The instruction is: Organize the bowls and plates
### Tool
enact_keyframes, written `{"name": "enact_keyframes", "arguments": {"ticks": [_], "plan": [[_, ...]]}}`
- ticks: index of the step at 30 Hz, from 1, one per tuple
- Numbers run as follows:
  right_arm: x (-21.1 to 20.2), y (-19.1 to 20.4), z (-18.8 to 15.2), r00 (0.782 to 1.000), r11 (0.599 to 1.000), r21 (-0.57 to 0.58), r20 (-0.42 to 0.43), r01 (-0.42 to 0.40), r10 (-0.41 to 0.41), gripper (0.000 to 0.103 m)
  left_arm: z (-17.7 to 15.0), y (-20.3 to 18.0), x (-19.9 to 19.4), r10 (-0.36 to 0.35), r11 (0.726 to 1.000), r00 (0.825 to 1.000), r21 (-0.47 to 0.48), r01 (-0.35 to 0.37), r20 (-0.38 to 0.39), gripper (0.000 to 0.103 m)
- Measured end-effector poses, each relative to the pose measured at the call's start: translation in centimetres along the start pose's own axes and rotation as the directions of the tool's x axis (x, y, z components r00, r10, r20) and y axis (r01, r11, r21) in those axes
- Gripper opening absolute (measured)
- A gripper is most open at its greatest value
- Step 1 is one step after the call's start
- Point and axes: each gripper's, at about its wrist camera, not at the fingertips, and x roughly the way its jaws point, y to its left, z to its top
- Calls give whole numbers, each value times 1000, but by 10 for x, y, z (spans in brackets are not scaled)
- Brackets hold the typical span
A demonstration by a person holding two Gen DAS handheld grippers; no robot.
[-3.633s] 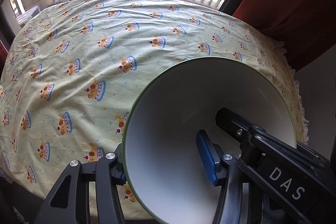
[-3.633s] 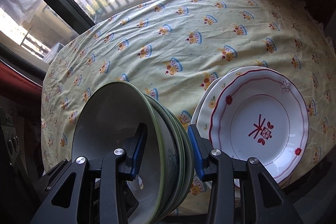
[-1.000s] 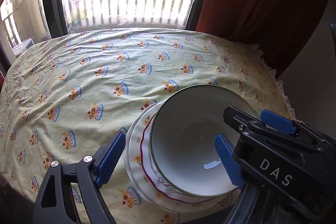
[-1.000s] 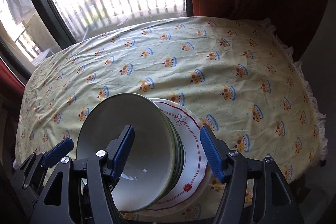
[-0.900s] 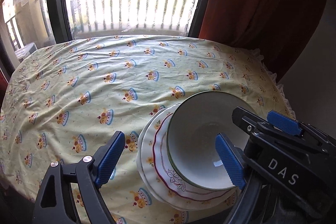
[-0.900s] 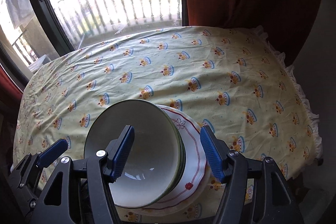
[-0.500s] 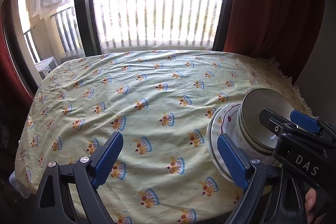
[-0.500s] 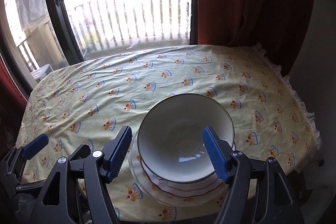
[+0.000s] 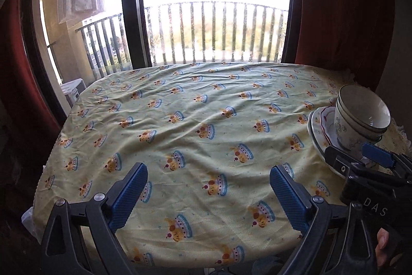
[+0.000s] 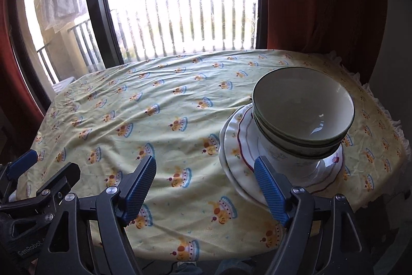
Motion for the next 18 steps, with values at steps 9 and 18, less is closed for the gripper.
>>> {"name": "enact_keyframes", "arguments": {"ticks": [9, 18], "plan": [[-6, 18, -14, 1000, 1000, 2, -12, -1, 1, 81, -14, 15, -4, 7, 999, 1000, -53, -8, -18, 97], [-13, 18, -12, 1000, 1000, -12, 3, 12, -12, 83, -16, 18, -7, 8, 996, 1000, -93, -10, -27, 98]]}}
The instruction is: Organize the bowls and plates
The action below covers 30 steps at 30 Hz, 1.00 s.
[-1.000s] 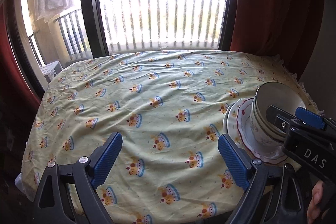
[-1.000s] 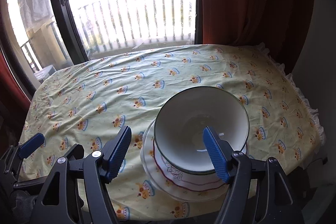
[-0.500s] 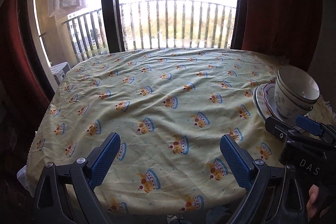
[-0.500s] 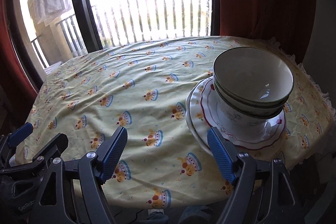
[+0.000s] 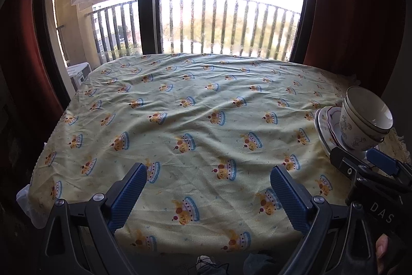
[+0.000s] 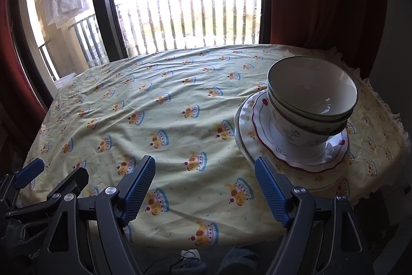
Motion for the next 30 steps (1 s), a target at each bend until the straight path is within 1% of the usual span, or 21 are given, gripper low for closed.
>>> {"name": "enact_keyframes", "arguments": {"ticks": [4, 7, 9, 11, 15, 19, 25, 30], "plan": [[-2, 0, 2, 1000, 1000, -8, 9, -5, 6, 85, 5, 4, -2, 24, 999, 1000, -22, -23, 10, 98], [-5, -1, 5, 1000, 1000, -7, 23, -4, 4, 86, 10, 2, -6, 26, 999, 999, -22, -25, 38, 99], [-6, -2, 6, 1000, 1000, -5, 31, 0, 1, 88, 12, -2, -6, 28, 1000, 999, -8, -27, 41, 99], [-7, -1, 8, 999, 1000, -7, 39, 16, -16, 88, 14, -3, -5, 30, 1000, 999, -6, -30, 43, 99], [-9, -4, 11, 999, 1000, 9, 48, 3, -3, 88, 18, -3, -7, 33, 999, 998, -17, -32, 50, 99], [-14, -3, 14, 998, 1000, -1, 68, 18, -18, 88, 21, -4, -9, 45, 999, 998, -13, -45, 54, 99], [-15, -1, 23, 998, 1000, -23, 58, 1, 0, 88, 27, -2, -12, 51, 999, 997, -11, -51, 58, 99], [-16, -3, 22, 999, 1000, 7, 45, 0, 0, 88, 29, -5, -13, 50, 999, 997, 17, -51, 64, 99]]}}
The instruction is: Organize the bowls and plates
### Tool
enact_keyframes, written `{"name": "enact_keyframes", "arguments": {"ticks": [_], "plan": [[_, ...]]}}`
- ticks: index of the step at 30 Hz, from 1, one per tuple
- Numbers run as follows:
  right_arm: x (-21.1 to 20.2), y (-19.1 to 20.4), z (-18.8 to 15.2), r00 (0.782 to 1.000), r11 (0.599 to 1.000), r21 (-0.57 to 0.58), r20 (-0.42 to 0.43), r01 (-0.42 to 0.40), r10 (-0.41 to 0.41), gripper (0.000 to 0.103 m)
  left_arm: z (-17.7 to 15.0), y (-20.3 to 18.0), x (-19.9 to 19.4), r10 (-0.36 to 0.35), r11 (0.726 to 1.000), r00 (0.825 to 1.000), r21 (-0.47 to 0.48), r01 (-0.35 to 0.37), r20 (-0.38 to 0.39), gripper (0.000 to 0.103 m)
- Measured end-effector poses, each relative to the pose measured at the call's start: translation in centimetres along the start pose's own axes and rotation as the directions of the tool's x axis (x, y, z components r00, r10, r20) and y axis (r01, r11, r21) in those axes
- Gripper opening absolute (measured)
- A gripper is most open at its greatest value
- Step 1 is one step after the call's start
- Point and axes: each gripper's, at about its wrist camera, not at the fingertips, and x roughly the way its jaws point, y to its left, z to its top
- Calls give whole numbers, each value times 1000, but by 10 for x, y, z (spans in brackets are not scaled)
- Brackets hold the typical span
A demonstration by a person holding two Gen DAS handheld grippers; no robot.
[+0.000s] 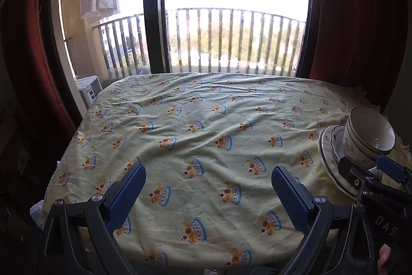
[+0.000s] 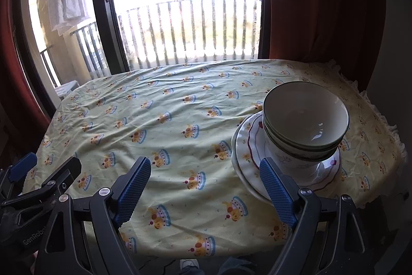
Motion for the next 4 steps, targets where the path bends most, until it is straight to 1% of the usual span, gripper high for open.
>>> {"name": "enact_keyframes", "arguments": {"ticks": [4], "plan": [[1, -2, -2, 1000, 1000, 16, -8, 9, -9, 88, -1, -2, 2, -15, 1000, 1000, 11, 15, -8, 99]]}}
